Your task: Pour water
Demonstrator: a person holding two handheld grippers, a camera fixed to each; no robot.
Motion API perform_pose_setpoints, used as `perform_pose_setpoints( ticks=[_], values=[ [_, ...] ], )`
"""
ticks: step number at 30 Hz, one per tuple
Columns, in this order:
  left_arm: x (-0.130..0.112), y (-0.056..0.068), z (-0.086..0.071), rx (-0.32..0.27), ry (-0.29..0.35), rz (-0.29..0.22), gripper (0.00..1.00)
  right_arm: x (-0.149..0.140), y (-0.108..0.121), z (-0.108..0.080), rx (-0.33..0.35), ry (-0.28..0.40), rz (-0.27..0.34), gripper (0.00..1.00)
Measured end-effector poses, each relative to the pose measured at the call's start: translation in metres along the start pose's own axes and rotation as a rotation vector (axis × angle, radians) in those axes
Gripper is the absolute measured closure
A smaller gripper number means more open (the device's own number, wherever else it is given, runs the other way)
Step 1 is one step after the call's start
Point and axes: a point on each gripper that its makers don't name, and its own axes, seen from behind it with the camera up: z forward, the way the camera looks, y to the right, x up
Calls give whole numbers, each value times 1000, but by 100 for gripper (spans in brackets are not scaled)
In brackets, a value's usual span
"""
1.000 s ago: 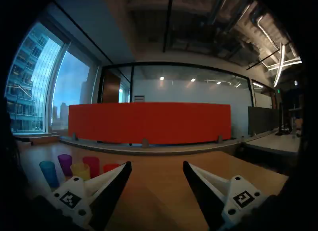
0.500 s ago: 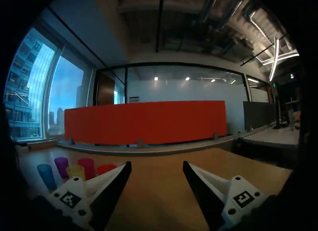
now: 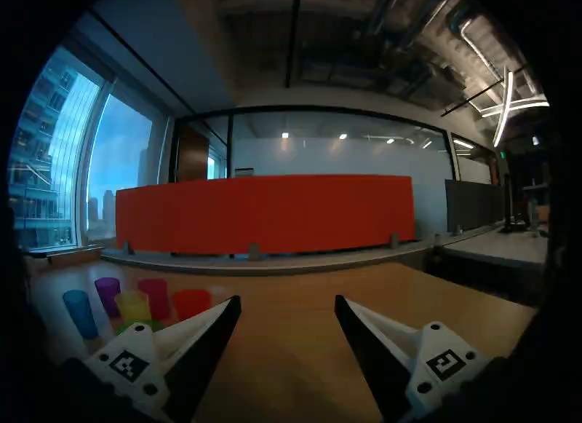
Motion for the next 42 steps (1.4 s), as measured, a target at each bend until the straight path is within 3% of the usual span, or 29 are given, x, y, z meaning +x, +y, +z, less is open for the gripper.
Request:
perform_pose_setpoints(
  ticks=[9,42],
  values=[
    [0,0,0,0,0,0,13,-7,-6,1,6,-27,-34,0],
    [0,0,0,0,0,0,13,-7,-10,-1,21,-31,-32,0]
  ],
)
